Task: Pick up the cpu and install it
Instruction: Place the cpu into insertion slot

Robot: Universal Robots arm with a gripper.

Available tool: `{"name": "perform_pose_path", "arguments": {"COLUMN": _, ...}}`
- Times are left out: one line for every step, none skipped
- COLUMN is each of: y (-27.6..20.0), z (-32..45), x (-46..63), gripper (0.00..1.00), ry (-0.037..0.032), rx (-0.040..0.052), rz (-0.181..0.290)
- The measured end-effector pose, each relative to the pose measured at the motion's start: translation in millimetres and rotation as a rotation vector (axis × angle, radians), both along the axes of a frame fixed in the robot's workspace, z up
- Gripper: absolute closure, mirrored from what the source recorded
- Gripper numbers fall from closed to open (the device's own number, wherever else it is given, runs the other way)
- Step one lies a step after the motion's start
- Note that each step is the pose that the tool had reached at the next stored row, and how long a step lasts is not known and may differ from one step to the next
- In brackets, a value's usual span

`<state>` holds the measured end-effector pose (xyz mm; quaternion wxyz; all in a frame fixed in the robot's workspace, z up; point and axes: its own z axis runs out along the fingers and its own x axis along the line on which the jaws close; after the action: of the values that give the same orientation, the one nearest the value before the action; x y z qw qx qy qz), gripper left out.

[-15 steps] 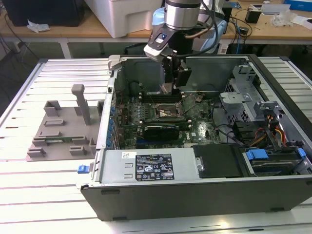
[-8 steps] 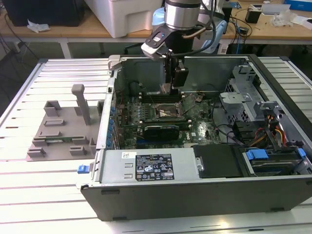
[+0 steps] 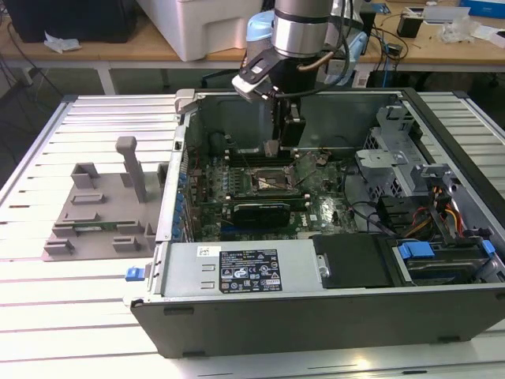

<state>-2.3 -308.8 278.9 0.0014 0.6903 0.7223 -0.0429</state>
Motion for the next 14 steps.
{"name": "perform_pose_path", "arguments": {"y": 0.5, "z": -2.5, "x": 2.3, "gripper": 0.46, "ry": 0.0011, "rx": -0.0005, "rz": 0.003}}
{"name": "perform_pose_path", "arguments": {"y": 0.7, "z": -6.8, "x": 3.8, "gripper": 0.46, "ry": 0.0027, "rx": -0.0006, "rz": 0.003}}
{"name": "perform_pose_path", "arguments": {"y": 0.9, "z": -10.4, "x": 5.0, "gripper": 0.46, "ry": 0.0036, "rx": -0.0005, "rz": 0.003}}
{"name": "perform_pose_path", "arguments": {"y": 1.1, "z": -15.0, "x": 6.5, "gripper": 0.46, "ry": 0.0046, "rx": -0.0005, "rz": 0.003}}
{"name": "perform_pose_path", "arguments": {"y": 1.6, "z": -18.2, "x": 7.5, "gripper": 0.46, "ry": 0.0054, "rx": -0.0005, "rz": 0.003}}
{"name": "perform_pose_path", "arguments": {"y": 2.2, "z": -21.3, "x": 7.8, "gripper": 0.46, "ry": 0.0057, "rx": -0.0006, "rz": 0.003}}
{"name": "perform_pose_path", "arguments": {"y": 3.6, "z": -26.1, "x": 8.2, "gripper": 0.46, "ry": 0.0062, "rx": -0.0005, "rz": 0.003}}
{"name": "perform_pose_path", "arguments": {"y": 5.1, "z": -29.4, "x": 8.3, "gripper": 0.46, "ry": 0.0064, "rx": -0.0004, "rz": 0.003}}
{"name": "perform_pose_path", "arguments": {"y": 10.4, "z": -36.6, "x": 8.7, "gripper": 0.46, "ry": 0.0068, "rx": -0.0005, "rz": 0.003}}
{"name": "perform_pose_path", "arguments": {"y": 14.5, "z": -42.7, "x": 9.1, "gripper": 0.46, "ry": 0.0071, "rx": -0.0005, "rz": 0.003}}
{"name": "perform_pose_path", "arguments": {"y": 16.5, "z": -49.2, "x": 10.2, "gripper": 0.46, "ry": 0.008, "rx": -0.0005, "rz": 0.003}}
{"name": "perform_pose_path", "arguments": {"y": 17.2, "z": -53.4, "x": 10.5, "gripper": 0.46, "ry": 0.0084, "rx": -0.0006, "rz": 0.003}}
{"name": "perform_pose_path", "arguments": {"y": 17.3, "z": -56.8, "x": 8.5, "gripper": 0.46, "ry": 0.0084, "rx": -0.0006, "rz": 0.003}}
{"name": "perform_pose_path", "arguments": {"y": 17.3, "z": -58.4, "x": 1.1, "gripper": 0.46, "ry": 0.0084, "rx": -0.0005, "rz": 0.003}}
